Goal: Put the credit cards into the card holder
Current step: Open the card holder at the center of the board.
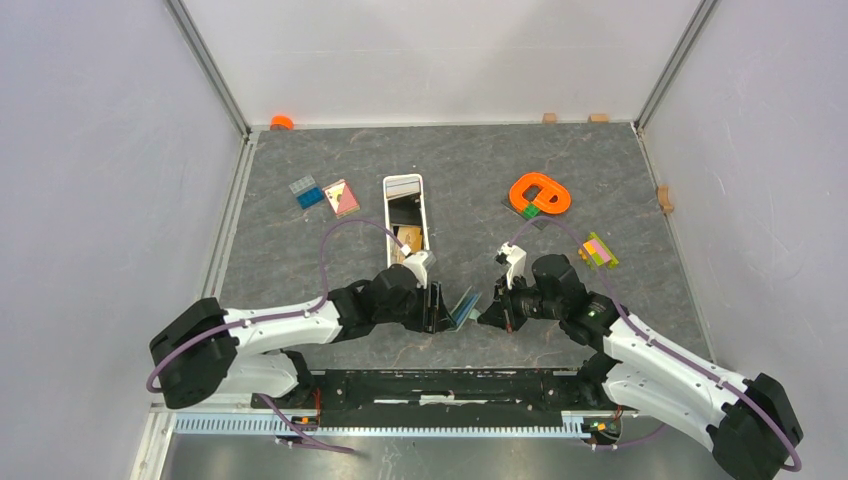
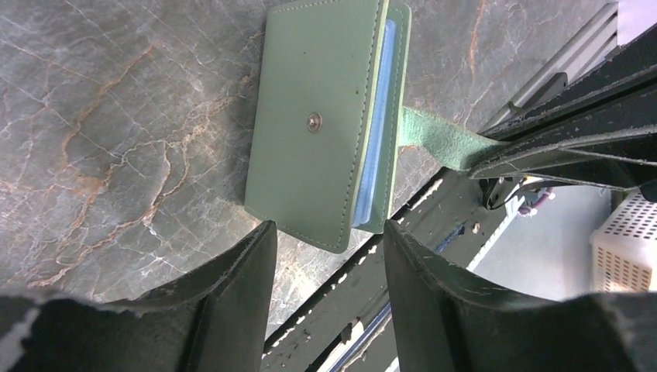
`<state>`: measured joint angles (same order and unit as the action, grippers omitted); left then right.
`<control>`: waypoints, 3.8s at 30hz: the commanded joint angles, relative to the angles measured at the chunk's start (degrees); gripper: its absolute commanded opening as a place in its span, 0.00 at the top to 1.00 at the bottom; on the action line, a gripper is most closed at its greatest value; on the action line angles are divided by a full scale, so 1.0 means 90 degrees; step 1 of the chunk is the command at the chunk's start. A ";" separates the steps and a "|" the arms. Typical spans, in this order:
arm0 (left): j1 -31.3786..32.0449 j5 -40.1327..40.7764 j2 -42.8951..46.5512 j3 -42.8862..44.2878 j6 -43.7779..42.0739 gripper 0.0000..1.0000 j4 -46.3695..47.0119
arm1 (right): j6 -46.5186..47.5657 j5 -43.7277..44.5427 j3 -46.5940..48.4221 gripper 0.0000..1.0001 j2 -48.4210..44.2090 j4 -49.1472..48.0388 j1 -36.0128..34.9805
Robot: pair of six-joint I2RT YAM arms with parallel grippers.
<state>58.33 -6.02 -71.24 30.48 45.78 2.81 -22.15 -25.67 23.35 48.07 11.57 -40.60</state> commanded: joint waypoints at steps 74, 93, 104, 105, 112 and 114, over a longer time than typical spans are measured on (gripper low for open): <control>0.0477 0.1193 0.0333 -0.0730 0.0762 0.98 -0.0003 | -0.0040 0.2541 0.0467 0.38 -0.0028 0.0532 -0.0001; 0.0482 0.1171 0.0614 -0.0955 0.0901 0.98 0.0254 | -0.1504 0.1865 -0.0268 0.50 0.0425 -0.1852 -0.1076; 0.0460 0.0782 0.0218 -0.0687 0.0433 0.95 0.0254 | -0.1772 0.2178 -0.0515 0.51 0.1565 -0.2521 -0.1219; 0.0463 0.0710 0.0126 -0.0637 0.0422 0.95 0.0254 | -0.1805 0.2193 -0.0573 0.51 0.1540 -0.2563 -0.1225; 0.0460 0.0711 0.0267 -0.0982 0.0737 0.81 0.0585 | -0.1839 0.2147 -0.0870 0.51 0.1499 -0.2668 -0.1242; 0.0461 0.0777 0.0488 -0.1098 0.0816 0.70 0.0537 | -0.1835 0.2108 -0.0939 0.51 0.1536 -0.2776 -0.1244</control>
<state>62.28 0.93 -70.11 22.48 51.92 5.39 -38.04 -7.40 16.05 62.30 -9.98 -51.40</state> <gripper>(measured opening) 0.217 0.487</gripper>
